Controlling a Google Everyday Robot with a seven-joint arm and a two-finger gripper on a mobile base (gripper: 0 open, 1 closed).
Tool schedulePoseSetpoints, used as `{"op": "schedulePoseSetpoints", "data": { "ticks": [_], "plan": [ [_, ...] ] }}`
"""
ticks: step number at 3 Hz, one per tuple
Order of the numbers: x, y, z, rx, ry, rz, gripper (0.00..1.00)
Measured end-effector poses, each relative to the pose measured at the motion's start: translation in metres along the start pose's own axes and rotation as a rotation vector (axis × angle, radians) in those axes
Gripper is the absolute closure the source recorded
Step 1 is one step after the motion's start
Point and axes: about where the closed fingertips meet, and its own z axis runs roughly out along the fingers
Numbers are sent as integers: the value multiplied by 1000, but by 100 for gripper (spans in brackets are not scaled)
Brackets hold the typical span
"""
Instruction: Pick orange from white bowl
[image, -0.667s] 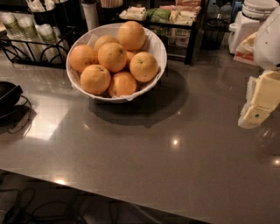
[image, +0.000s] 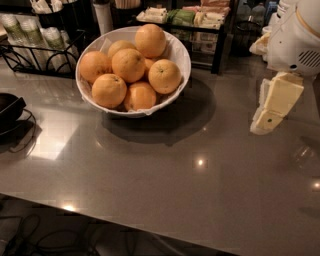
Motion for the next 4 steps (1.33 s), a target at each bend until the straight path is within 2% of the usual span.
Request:
{"op": "schedulePoseSetpoints", "data": {
  "ticks": [1, 2, 3, 4],
  "plan": [
    [-35, -17, 8, 41, -101, -69, 0],
    [-36, -17, 8, 42, -103, -69, 0],
    [-59, -25, 25, 48, -203, -32, 0],
    [-99, -43, 50, 46, -316, -18, 0]
  ]
}}
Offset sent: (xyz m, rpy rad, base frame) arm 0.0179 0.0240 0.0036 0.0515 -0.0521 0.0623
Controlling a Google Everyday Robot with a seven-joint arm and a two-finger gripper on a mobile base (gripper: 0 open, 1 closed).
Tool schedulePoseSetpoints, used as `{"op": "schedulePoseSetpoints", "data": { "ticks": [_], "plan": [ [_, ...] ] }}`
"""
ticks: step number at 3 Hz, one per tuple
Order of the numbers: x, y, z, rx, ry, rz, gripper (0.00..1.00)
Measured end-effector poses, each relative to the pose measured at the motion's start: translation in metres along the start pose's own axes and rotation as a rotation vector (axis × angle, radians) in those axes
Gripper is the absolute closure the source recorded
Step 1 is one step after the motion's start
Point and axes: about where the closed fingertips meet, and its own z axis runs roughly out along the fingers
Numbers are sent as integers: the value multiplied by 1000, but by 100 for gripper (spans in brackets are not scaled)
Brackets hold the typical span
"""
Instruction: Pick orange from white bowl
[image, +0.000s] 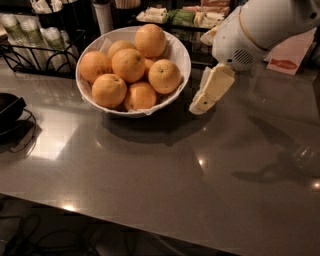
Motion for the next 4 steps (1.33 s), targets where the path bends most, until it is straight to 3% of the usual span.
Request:
{"op": "schedulePoseSetpoints", "data": {
  "ticks": [1, 2, 3, 4],
  "plan": [
    [-24, -14, 27, -8, -76, -2, 0],
    [-24, -14, 27, -8, -76, -3, 0],
    [-29, -24, 39, 3, -117, 30, 0],
    [-36, -35, 45, 14, -141, 41, 9]
  ]
}}
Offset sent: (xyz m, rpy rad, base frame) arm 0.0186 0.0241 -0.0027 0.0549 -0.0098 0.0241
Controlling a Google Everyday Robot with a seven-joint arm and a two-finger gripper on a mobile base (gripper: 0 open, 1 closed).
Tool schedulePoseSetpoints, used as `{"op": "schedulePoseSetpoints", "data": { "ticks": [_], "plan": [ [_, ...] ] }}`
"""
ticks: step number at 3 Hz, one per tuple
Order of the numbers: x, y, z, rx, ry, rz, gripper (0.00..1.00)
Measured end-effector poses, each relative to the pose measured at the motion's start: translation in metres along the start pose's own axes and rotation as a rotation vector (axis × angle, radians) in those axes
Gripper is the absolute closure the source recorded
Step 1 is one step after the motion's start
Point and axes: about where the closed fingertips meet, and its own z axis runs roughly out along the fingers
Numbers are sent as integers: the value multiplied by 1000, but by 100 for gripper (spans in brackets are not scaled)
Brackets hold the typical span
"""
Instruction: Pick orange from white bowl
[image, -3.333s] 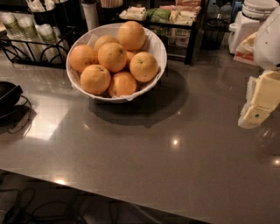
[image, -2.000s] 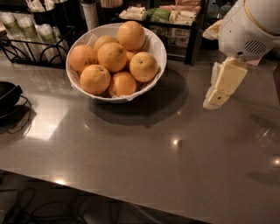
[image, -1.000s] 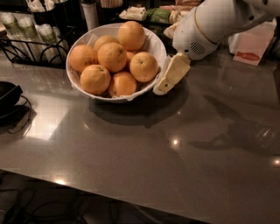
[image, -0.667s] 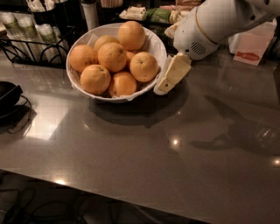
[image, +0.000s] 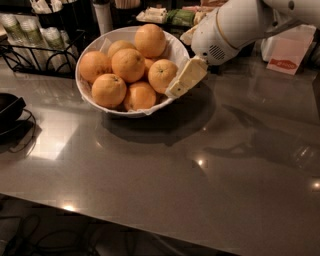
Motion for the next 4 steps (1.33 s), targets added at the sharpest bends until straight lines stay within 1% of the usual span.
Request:
{"op": "schedulePoseSetpoints", "data": {
  "ticks": [1, 2, 3, 4],
  "plan": [
    [-3, -5, 6, 8, -3, 5, 9],
    [-3, -7, 15, 8, 5, 7, 13],
    [-4, -7, 30, -11, 21, -1, 19],
    [0, -8, 44, -32, 37, 1, 15]
  ]
}}
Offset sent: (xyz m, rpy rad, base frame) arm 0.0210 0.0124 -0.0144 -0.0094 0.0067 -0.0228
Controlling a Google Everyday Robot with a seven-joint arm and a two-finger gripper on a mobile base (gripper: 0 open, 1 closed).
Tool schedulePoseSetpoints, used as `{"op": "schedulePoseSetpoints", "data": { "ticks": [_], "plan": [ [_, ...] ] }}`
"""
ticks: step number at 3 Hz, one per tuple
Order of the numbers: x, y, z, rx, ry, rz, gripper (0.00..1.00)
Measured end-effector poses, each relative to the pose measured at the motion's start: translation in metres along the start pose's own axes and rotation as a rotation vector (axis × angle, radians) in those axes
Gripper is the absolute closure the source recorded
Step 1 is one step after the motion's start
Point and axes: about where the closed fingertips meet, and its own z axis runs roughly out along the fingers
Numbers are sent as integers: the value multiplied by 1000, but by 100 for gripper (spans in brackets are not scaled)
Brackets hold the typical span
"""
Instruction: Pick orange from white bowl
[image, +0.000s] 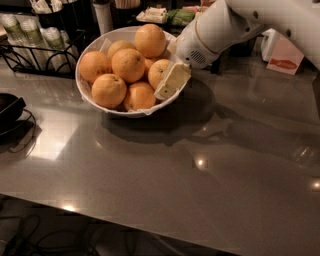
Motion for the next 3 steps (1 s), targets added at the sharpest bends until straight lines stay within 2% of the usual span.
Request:
{"op": "schedulePoseSetpoints", "data": {
  "ticks": [3],
  "plan": [
    [12, -5, 28, -15, 44, 24, 23]
  ]
}}
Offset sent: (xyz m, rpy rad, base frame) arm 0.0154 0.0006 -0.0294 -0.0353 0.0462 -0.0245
